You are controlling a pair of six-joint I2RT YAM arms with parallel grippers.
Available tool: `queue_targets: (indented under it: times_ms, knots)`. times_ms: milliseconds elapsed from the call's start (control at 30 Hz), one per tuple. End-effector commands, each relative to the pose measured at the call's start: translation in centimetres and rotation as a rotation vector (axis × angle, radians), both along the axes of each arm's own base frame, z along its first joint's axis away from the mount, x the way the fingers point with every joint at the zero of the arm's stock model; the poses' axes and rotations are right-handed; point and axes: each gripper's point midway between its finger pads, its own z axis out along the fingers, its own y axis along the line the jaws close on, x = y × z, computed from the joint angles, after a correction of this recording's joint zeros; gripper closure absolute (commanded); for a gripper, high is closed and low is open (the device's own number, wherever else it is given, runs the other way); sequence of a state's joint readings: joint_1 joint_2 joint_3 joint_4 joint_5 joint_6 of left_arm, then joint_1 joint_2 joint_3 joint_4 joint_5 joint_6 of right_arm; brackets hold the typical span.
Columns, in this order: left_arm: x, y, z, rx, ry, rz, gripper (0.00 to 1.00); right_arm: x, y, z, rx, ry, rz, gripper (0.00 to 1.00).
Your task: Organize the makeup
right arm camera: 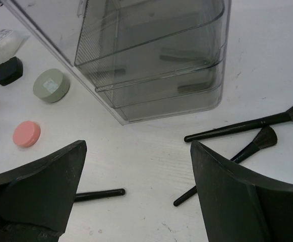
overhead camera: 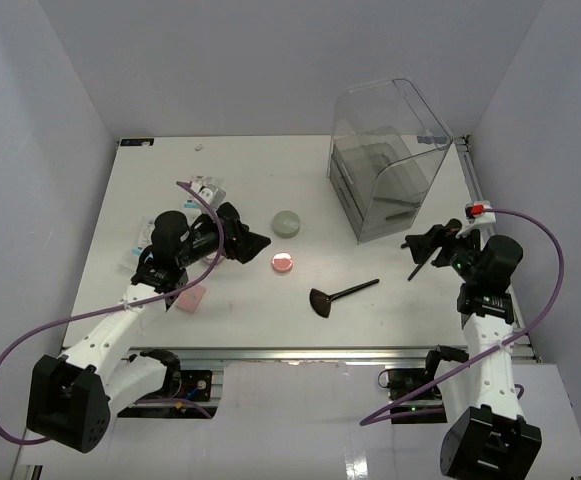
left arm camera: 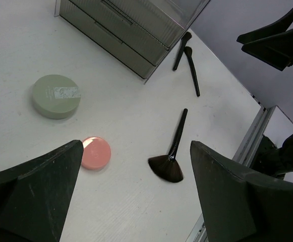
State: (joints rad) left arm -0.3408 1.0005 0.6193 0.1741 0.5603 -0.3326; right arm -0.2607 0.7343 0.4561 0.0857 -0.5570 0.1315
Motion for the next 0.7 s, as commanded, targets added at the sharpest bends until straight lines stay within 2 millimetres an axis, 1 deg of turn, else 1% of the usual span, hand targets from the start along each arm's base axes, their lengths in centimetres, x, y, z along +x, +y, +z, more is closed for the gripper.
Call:
queue_targets:
  times_ms: [0, 33, 67, 100, 133, 200, 267, 400, 433, 500, 633, 667]
  knots:
    - [0.2, -1.4, 1.1, -0.078, 0.041, -0.053, 0.02, -0.8, 2.2, 1.9, -0.067, -0.104, 0.188, 0.1]
    - [0.4, -1.8, 1.4, -0.105, 0.068, -0.059, 0.02, -1.9, 3.6, 1.6, -0.112, -0.142, 0.316, 0.1]
    - [0.8, -2.2, 1.7, -0.129, 0.095, -0.063, 0.03, -3.5, 5.3, 1.4, -0.144, -0.187, 0.467, 0.1]
    - [1.1, -2.5, 2.0, -0.159, 0.127, -0.066, 0.04, -4.9, 6.5, 1.2, -0.175, -0.235, 0.587, 0.1]
    - [1.6, -3.0, 2.5, -0.194, 0.166, -0.068, 0.05, -5.5, 6.6, 0.6, -0.219, -0.256, 0.625, 0.1]
    - [3.0, -4.4, 2.6, -0.229, 0.229, -0.09, 0.09, -5.9, 6.8, 0.7, -0.237, -0.282, 0.639, 0.1]
    - [3.7, -5.8, 3.1, -0.27, 0.263, -0.108, 0.1, -6.0, 6.9, 0.8, -0.243, -0.291, 0.644, 0.1]
    - [7.1, -9.5, 2.9, -0.299, 0.317, -0.118, 0.13, -5.7, 6.6, 0.8, -0.236, -0.271, 0.625, 0.1]
    - [7.3, -10.1, 2.9, -0.303, 0.326, -0.126, 0.13, -5.6, 6.6, 0.8, -0.237, -0.268, 0.62, 0.1]
    - [9.8, -12.7, 2.6, -0.314, 0.347, -0.131, 0.19, -5.5, 6.5, 0.9, -0.236, -0.264, 0.611, 0.1]
    - [13.3, -14.9, 2.1, -0.366, 0.398, -0.104, 0.26, -5.4, 6.4, 1.0, -0.238, -0.263, 0.602, 0.1]
    - [14.3, -15.4, 1.9, -0.379, 0.401, -0.1, 0.3, -5.5, 6.4, 1.0, -0.237, -0.265, 0.605, 0.1]
